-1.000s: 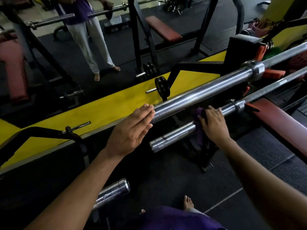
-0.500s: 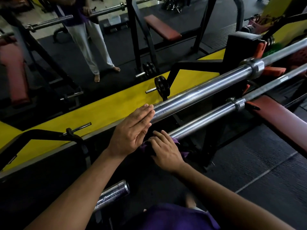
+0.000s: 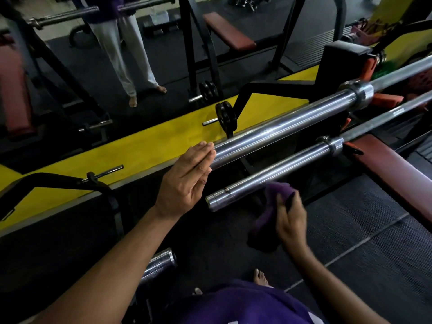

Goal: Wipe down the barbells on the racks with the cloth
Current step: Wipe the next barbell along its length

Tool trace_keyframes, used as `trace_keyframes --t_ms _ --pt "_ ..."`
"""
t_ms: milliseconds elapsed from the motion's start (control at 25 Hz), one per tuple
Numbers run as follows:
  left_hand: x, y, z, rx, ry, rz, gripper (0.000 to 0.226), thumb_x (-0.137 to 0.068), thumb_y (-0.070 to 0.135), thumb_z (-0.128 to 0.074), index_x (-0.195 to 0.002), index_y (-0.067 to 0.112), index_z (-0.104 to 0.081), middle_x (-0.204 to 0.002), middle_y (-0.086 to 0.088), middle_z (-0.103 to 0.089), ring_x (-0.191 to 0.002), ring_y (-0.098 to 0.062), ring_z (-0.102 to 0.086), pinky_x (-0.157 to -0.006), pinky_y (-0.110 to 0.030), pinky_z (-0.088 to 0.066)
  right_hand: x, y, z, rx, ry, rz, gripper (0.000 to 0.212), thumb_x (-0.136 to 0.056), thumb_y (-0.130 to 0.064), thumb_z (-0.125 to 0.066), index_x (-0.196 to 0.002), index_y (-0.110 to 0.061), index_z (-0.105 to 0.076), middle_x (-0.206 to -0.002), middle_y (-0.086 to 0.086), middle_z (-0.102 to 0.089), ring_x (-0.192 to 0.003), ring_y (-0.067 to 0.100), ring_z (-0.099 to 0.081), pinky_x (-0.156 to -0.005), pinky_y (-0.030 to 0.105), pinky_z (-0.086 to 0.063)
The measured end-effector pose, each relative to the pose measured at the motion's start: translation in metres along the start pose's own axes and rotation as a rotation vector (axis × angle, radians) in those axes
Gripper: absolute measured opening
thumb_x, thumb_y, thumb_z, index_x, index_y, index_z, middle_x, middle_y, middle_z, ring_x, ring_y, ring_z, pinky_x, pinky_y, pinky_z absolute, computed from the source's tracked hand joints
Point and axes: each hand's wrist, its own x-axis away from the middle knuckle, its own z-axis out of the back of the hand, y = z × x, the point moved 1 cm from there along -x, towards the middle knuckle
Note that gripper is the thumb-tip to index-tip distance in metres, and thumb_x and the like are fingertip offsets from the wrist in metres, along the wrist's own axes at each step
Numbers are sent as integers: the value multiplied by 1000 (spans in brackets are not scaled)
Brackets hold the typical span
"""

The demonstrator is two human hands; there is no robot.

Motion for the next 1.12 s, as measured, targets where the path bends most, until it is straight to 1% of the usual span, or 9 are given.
trace_keyframes --t_ms 160,280,360,480,640,720,840,960,1120 --pt "1 -1 1 10 7 -5 33 -102 5 -54 -131 -10 -60 -142 -22 -56 -138 -33 -51 -110 -52 -46 -83 -5 29 52 155 -25 13 -106 -35 -45 -112 -26 -53 -111 4 -60 -100 18 -57 -80 23 -42" --pt "0 2 0 10 14 2 33 -101 4 -54 -130 -10 -60 -141 -23 -56 -138 -33 -50 -110 -52 -46 -112 21 35 -477 484 -477 44 -104 -42 -45 -143 -23 -46 -127 -1 -62 -113 14 -61 -99 27 -49" --pt "-2 3 -1 4 23 18 32 -102 5 -53 -130 -11 -60 -141 -23 -56 -138 -34 -51 -110 -53 -46 -116 37 23 -903 528 -766 48 -104 -46 -44 -144 -20 -48 -119 -1 -66 -109 18 -65 -90 36 -56" --pt "1 3 -3 1 31 22 32 -105 8 -50 -129 -10 -60 -141 -22 -56 -138 -34 -51 -112 -51 -44 -124 42 2 -1196 392 -833 52 -104 -48 -35 -130 -14 -64 -120 10 -71 -110 29 -67 -78 35 -56" --pt "-1 2 -4 33 25 50 33 -106 11 -47 -128 -10 -61 -139 -23 -58 -136 -33 -52 -113 -48 -42 -139 43 -20 -1368 293 -806 66 -98 -47 -26 -119 -6 -72 -114 22 -69 -104 37 -67 -99 53 -51" --pt "0 2 -6 50 34 57 33 -106 10 -46 -127 -10 -62 -137 -23 -59 -134 -34 -53 -111 -51 -44 -136 34 -31 -1389 159 -769 64 -98 -46 -25 -96 -7 -76 -95 21 -69 -88 37 -69 -80 52 -58" --pt "0 2 -7 68 58 55 32 -105 10 -46 -125 -10 -62 -135 -23 -60 -133 -34 -55 -109 -54 -45 -97 -10 -69 -1395 -30 -730 44 -95 -37 -35 -64 -11 -54 -61 15 -55 -55 34 -62 -62 54 -55" --pt "2 1 -8 71 50 61 32 -105 8 -47 -125 -11 -62 -135 -23 -60 -133 -34 -55 -107 -56 -46 -50 -34 -120 -1373 -181 -828 36 -94 -40 -45 -69 -15 -55 -64 8 -54 -61 27 -59 -71 41 -55" --pt "0 -1 -7 79 45 36 33 -105 9 -45 -125 -12 -62 -134 -25 -60 -132 -36 -55 -104 -59 -47 -12 -24 -149 -1226 -416 -1043 56 -104 -43 -39 -78 -8 -75 -79 14 -70 -72 27 -70 -73 38 -57"
